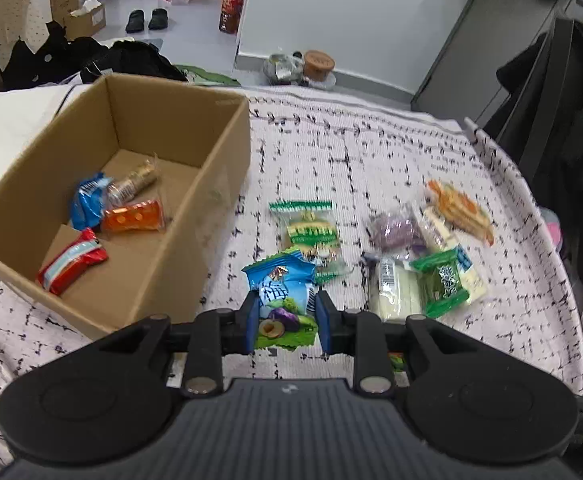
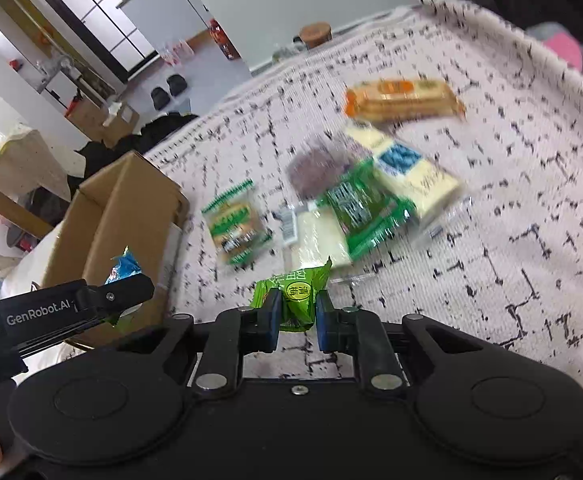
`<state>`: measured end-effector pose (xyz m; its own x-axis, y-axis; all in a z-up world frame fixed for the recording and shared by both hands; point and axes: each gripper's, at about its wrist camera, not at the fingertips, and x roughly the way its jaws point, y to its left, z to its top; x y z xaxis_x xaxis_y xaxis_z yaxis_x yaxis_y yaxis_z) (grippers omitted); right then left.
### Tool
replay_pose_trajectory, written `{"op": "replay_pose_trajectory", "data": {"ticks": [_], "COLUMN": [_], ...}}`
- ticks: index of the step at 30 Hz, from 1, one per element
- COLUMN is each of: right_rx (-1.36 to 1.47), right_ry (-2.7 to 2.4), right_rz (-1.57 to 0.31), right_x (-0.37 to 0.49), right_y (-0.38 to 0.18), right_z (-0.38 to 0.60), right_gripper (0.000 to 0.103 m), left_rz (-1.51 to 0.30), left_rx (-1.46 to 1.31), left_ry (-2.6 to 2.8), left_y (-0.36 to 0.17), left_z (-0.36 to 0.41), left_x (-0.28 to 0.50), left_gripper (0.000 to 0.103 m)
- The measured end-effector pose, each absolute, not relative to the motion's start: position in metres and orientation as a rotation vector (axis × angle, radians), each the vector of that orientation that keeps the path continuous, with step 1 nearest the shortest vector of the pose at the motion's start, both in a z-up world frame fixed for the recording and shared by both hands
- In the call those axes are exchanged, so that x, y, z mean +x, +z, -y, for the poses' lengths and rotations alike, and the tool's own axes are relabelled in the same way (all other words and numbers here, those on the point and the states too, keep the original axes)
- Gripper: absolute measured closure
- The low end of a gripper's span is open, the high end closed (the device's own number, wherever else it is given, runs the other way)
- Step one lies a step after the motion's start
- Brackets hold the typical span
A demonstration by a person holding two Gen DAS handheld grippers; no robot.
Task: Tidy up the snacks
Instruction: 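Carry both packets over the box and lower them inside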
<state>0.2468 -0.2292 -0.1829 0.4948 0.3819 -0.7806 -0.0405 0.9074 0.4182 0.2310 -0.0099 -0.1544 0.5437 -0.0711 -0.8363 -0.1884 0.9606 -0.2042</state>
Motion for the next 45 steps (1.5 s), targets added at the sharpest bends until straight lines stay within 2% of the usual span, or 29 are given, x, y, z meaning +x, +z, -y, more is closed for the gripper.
{"op": "replay_pose_trajectory", "data": {"ticks": [16,45], "right_rx": [0.382,0.359], "right_ry": [0.335,0.450], "right_rz": [-0.892,-0.896], "right_x": [0.261,0.274], "right_y": [-0.128,-0.118], "right_z": [0.176,0.093], "right_gripper": [0.086,0.086], "left_rz": [-0.891,-0.851], "left_rx": [-0.387,-0.548], "left_ry": [0.129,0.267], "left_y": [-0.124,-0.113], "left_z": [-0.037,-0.121], "left_x": [0.223,0.216], "left_gripper": [0.075,0.075]}}
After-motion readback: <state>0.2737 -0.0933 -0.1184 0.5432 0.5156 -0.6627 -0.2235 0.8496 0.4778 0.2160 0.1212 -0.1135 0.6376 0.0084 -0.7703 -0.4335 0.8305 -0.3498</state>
